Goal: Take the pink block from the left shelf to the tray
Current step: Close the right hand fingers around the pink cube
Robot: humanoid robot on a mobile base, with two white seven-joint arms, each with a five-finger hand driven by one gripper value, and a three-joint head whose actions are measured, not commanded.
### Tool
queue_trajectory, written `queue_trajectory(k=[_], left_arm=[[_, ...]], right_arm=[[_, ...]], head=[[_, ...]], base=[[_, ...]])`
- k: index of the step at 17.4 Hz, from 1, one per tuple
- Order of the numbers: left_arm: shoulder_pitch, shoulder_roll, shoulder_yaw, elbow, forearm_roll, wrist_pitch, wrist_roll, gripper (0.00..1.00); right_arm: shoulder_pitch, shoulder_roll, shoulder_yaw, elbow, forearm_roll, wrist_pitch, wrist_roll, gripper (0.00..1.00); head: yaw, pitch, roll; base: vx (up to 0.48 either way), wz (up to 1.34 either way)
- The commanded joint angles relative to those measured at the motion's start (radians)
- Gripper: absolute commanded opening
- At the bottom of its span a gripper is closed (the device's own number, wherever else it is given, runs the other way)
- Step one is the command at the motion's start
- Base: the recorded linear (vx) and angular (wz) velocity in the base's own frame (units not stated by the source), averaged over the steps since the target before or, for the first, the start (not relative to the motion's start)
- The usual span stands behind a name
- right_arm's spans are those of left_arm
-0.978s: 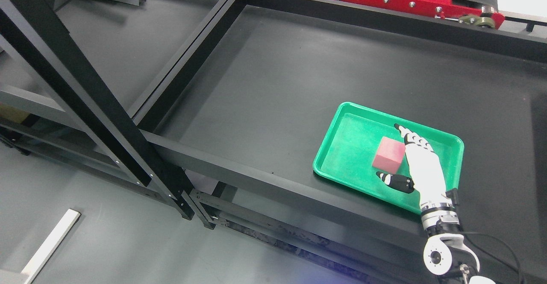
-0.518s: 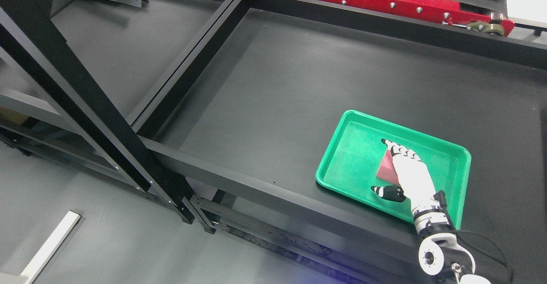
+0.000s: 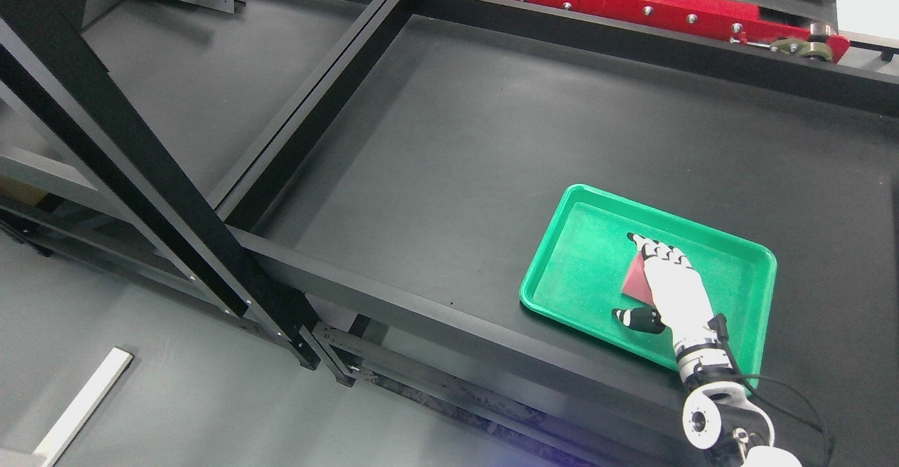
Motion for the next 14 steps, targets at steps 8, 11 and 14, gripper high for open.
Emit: queue_trajectory(k=[8,11,14], left_arm=[[-0.031,0.017,0.000,-0.017,-0.002,-0.001,0.000,1.00],[-0.031,0.017,0.000,-0.017,-0.002,-0.001,0.000,1.00],[-0.031,0.017,0.000,-0.017,-0.002,-0.001,0.000,1.00]], right_arm=[[-0.022,-0.017,-0.001,0.062,0.022,0.050,0.000,0.17],[-0.033,-0.017,-0.006,0.064,0.018,0.047,-0.012,0.02],[-0.041,-0.017,-0.006,0.062,0.015,0.047,-0.108,0.01]], head=[[0.0000,0.000,0.000],[0.0000,0.000,0.000],[0.0000,0.000,0.000]], base=[[0.000,0.00],[0.000,0.00],[0.000,0.00]])
